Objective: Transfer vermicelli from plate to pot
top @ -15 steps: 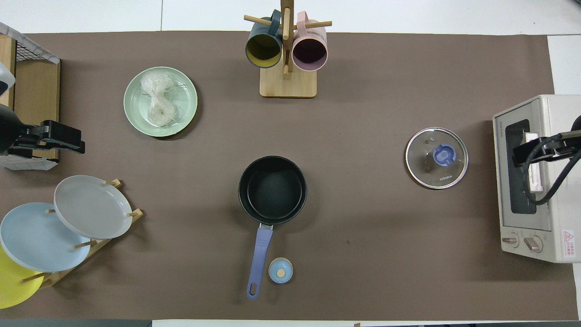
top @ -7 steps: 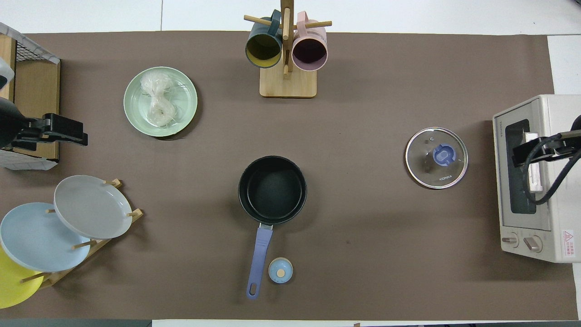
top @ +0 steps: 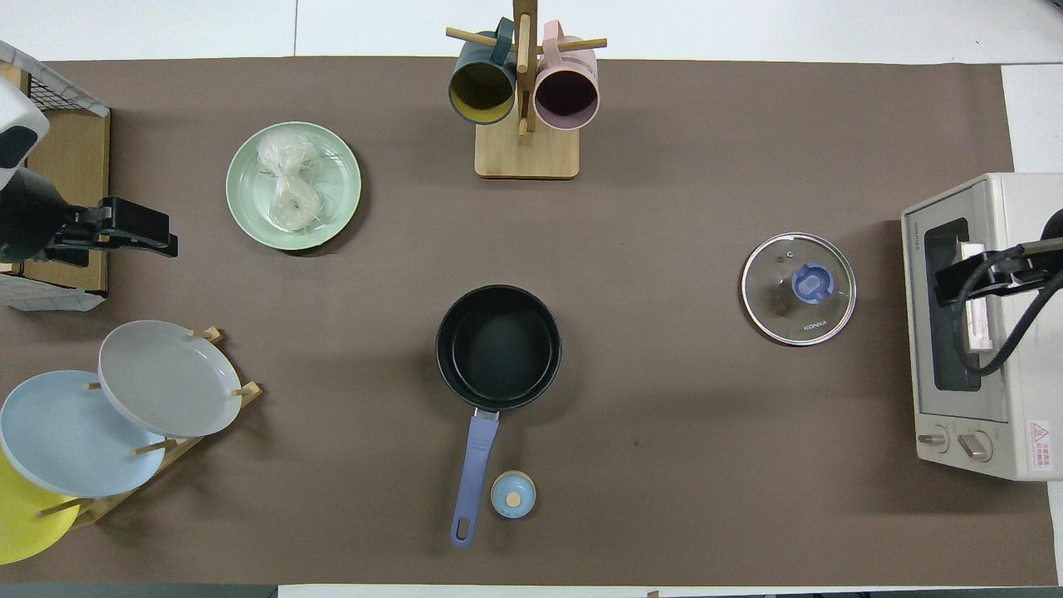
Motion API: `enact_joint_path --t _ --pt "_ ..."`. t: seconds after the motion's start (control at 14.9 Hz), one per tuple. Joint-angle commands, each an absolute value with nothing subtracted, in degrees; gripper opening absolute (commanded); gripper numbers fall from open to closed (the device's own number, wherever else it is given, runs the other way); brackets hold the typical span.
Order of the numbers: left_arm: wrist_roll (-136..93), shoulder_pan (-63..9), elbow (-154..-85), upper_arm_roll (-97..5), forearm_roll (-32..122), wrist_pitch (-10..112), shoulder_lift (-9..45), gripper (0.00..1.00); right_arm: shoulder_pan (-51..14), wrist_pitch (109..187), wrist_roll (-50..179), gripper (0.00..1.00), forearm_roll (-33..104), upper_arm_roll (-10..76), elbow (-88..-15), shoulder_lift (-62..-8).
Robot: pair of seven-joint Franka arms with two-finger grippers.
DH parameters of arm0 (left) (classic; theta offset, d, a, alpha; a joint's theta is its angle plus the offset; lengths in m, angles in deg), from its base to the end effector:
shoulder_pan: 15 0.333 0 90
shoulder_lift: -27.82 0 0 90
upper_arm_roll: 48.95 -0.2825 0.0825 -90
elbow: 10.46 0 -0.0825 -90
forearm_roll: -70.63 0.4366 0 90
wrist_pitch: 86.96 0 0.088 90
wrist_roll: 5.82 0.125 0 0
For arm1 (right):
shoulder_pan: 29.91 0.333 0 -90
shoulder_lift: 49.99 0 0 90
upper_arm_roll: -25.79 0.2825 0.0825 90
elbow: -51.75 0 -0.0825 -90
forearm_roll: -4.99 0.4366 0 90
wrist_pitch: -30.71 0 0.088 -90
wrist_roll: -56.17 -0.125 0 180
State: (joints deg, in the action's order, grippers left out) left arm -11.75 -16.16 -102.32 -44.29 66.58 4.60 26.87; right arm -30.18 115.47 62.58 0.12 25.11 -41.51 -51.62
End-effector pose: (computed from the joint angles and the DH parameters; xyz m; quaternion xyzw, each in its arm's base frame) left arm 0.6085 -0.0704 0.5486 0.9993 0.0023 -0.0145 0.0347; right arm 0.5854 -0.0210 0.5536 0.9962 0.0462 -0.0625 0.0384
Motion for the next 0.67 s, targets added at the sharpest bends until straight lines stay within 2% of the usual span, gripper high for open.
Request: enact_joint_path --t 0.0,0.27,0.47,0.61 --pt "-11.53 -15.44 -102.57 -43.94 65.71 4.71 27.29 1.00 -30.44 117.88 62.32 1.00 1.30 25.52 -42.03 -52.28" --pt "-11.53 -15.44 -102.65 -43.94 65.71 5.50 26.95 1.00 -30.70 119.12 62.23 1.00 2.52 25.52 -41.86 -52.10" --pt "-11.53 -15.36 -101.60 -43.86 65.54 7.69 22.92 1.00 -30.44 120.60 62.14 1.00 2.61 25.61 -42.38 -52.10" --pt "-11.62 -15.53 -101.16 -43.94 66.06 10.85 18.62 1.00 -30.00 125.87 62.14 1.00 4.45 25.70 -46.14 -52.80"
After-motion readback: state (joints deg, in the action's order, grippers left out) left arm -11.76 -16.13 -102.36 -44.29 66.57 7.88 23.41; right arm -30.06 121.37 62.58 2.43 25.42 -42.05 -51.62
